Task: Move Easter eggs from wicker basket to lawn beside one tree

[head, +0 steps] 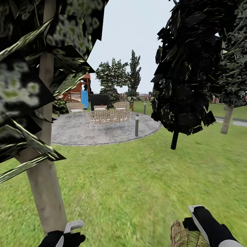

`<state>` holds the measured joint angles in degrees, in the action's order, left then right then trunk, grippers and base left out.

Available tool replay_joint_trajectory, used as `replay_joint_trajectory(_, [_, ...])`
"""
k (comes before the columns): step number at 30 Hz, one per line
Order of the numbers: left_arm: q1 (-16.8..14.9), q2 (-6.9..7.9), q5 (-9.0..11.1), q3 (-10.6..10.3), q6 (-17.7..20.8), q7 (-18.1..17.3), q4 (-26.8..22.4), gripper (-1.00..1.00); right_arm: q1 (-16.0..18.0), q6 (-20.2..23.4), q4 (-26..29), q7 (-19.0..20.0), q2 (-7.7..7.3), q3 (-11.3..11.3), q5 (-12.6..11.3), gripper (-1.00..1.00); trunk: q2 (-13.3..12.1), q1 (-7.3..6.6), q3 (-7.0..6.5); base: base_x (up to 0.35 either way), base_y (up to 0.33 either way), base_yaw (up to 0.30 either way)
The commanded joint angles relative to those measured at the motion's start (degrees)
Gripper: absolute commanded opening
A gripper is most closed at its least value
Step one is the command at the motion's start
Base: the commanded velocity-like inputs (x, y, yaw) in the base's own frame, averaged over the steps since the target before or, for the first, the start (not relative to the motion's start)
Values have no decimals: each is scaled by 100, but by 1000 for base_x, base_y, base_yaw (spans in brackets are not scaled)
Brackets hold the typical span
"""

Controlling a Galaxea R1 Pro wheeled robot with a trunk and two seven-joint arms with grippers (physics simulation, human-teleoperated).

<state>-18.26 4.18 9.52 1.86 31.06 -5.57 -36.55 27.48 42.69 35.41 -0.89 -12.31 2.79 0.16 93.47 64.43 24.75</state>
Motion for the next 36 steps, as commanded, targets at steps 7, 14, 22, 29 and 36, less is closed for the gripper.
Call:
replay_joint_trajectory(7, [-2, -4, 23, 17, 40, -6, 6, 100, 3, 34, 4, -13, -8, 29, 2, 100, 4, 1, 7, 17, 0, 0])
replay_joint_trajectory(14, [-2, -5, 23, 17, 41, -6, 7, 100, 3, 38, 1, -14, -8, 29, 2, 100, 4, 1, 7, 0, 0, 0])
replay_joint_trajectory(22, [-2, -13, 23, 17, 48, -12, 7, 100, 3, 38, 1, -17, -8, 29, 2, 100, 204, 111, 97, 0, 0, 0])
replay_joint_trajectory(29, [-2, 0, 23, 29, 56, -16, 7, 100, 3, 40, -5, -17, -14, 28, 2, 100, 485, 264, 222, 0, 0, 0])
replay_joint_trajectory(36, [-2, -2, 23, 25, 58, -23, 7, 100, 3, 47, -8, -17, -25, 20, 2, 100, 766, 418, 348, 0, 0, 0])
